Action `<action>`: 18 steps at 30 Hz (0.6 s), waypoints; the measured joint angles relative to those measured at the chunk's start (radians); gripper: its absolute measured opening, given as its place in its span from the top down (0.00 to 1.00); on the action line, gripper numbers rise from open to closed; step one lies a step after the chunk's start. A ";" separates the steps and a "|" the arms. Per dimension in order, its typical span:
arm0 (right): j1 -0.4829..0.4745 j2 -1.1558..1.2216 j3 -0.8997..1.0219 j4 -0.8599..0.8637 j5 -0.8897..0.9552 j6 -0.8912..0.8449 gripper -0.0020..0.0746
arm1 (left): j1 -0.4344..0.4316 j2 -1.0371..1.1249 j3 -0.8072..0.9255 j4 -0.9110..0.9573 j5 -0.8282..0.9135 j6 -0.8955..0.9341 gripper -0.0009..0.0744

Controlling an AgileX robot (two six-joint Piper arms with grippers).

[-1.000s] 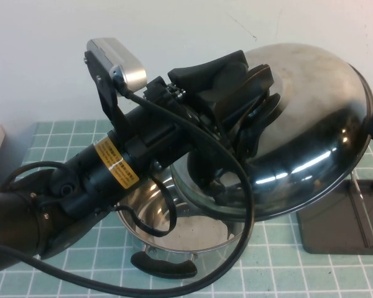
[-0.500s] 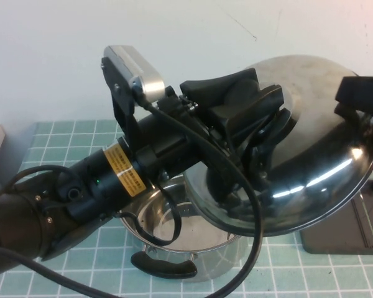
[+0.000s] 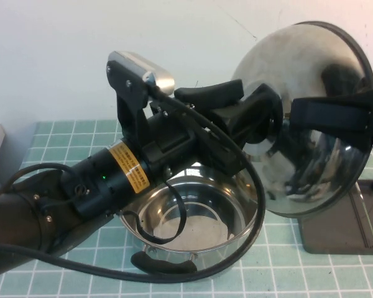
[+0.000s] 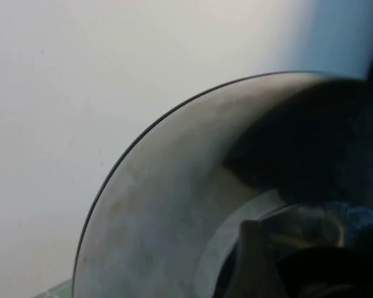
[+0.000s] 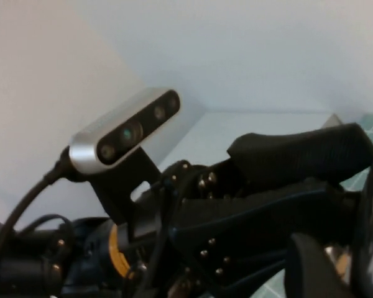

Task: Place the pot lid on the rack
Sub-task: Hand over the pot lid, then place the pot lid on the pot rack

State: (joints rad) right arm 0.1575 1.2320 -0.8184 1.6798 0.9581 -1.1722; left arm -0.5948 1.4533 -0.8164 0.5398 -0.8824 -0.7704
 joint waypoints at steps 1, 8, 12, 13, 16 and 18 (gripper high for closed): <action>0.000 0.000 0.000 -0.013 -0.009 -0.022 0.80 | -0.002 0.000 0.000 0.000 0.026 0.000 0.45; 0.002 -0.053 -0.044 -0.039 -0.094 -0.164 0.80 | 0.021 -0.006 0.000 0.015 0.140 0.031 0.36; 0.004 -0.145 -0.076 -0.144 -0.186 -0.165 0.80 | 0.089 -0.044 0.000 0.032 0.222 0.033 0.40; 0.004 -0.172 -0.080 -0.204 -0.223 -0.146 0.80 | 0.109 -0.062 0.000 0.042 0.249 0.031 0.43; 0.004 -0.244 -0.080 -0.438 -0.301 -0.026 0.80 | 0.160 -0.128 0.000 0.116 0.381 -0.002 0.60; 0.004 -0.280 -0.080 -0.638 -0.314 0.117 0.80 | 0.174 -0.169 0.000 0.209 0.487 -0.038 0.78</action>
State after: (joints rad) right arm 0.1614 0.9524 -0.8984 1.0416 0.6445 -1.0553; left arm -0.4209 1.2842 -0.8164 0.7488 -0.3950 -0.8082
